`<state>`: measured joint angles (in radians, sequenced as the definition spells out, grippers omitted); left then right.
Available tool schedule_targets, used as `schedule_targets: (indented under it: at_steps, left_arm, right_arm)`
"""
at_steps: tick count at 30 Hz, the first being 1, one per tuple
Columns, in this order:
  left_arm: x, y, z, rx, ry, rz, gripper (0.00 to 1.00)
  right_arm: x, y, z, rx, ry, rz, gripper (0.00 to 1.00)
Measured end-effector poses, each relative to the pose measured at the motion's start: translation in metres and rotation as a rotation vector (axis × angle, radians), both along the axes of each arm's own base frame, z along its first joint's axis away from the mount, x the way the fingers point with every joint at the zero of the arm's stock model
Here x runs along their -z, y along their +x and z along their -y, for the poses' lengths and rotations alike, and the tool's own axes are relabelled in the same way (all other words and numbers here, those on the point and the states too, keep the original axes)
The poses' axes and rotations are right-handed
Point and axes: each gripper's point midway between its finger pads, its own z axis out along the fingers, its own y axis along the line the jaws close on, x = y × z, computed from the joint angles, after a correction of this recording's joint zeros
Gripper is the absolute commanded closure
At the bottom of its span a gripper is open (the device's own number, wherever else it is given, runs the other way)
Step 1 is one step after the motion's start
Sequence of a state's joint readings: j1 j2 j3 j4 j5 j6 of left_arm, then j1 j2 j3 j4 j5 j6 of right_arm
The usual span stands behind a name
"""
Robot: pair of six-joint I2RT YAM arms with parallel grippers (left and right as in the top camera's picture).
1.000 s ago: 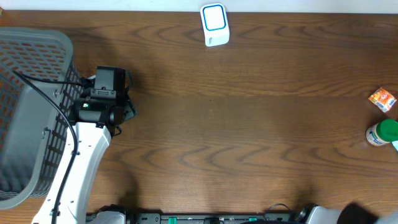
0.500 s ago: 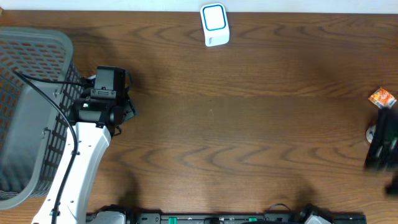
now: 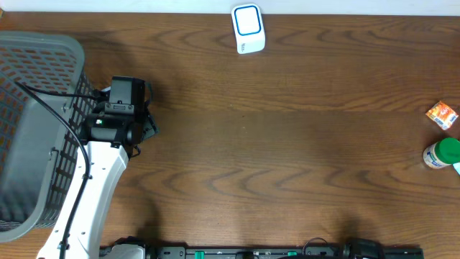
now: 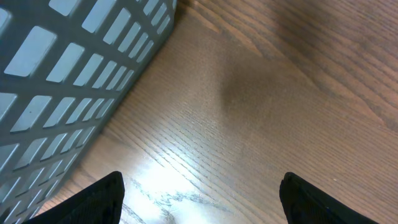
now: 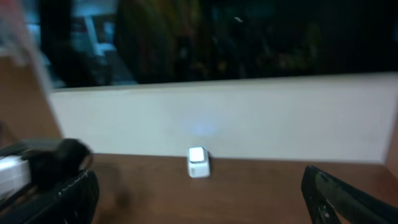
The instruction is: Scan the item barcode
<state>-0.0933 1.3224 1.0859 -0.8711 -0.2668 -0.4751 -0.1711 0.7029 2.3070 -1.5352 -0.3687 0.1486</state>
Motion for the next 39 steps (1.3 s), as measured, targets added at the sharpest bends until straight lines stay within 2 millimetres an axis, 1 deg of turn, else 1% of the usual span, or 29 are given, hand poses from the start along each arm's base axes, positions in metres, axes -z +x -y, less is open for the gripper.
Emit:
schedule_targets:
  at_steps: [3,6,7,9,11,14,17,23,25,27,29,37,39]
  left_arm:
    - [0.0,0.0,0.0,0.0,0.0,0.0,0.2]
    - [0.0,0.0,0.0,0.0,0.0,0.0,0.2]
    - [0.0,0.0,0.0,0.0,0.0,0.0,0.19]
    - [0.0,0.0,0.0,0.0,0.0,0.0,0.2]
    - [0.0,0.0,0.0,0.0,0.0,0.0,0.2]
    - [0.0,0.0,0.0,0.0,0.0,0.0,0.2]
    - [0.0,0.0,0.0,0.0,0.0,0.0,0.19]
    - [0.0,0.0,0.0,0.0,0.0,0.0,0.2]
    - [0.0,0.0,0.0,0.0,0.0,0.0,0.2]
    - [0.0,0.0,0.0,0.0,0.0,0.0,0.2]
    - [0.0,0.0,0.0,0.0,0.0,0.0,0.19]
    - [0.0,0.0,0.0,0.0,0.0,0.0,0.2]
    - [0.0,0.0,0.0,0.0,0.0,0.0,0.2]
  right_arm:
    - [-0.011,-0.02,0.004,-0.025,-0.009,0.09,0.01]
    - [-0.031,-0.035,0.01,-0.019,-0.02,0.212,0.01]
    - [-0.034,-0.037,0.011,-0.018,-0.023,0.228,0.01]
    - [-0.045,-0.04,0.014,-0.003,-0.044,0.299,0.01]
    - [-0.05,-0.036,0.015,0.007,-0.058,0.336,0.01]
    - [-0.046,-0.028,0.017,0.013,-0.067,0.348,0.01]
    - [-0.036,-0.021,0.017,0.011,-0.069,0.361,0.01]
    - [-0.024,-0.019,0.018,0.01,-0.075,0.461,0.01]
    - [-0.019,-0.015,0.018,0.011,-0.077,0.491,0.01]
    - [-0.011,-0.006,0.019,0.012,-0.079,0.5,0.01]
    - [-0.001,0.007,0.019,0.011,-0.078,0.497,0.01]
    - [0.043,0.077,0.024,0.01,-0.075,0.439,0.01]
    - [0.059,0.094,0.024,0.004,-0.072,0.409,0.01]
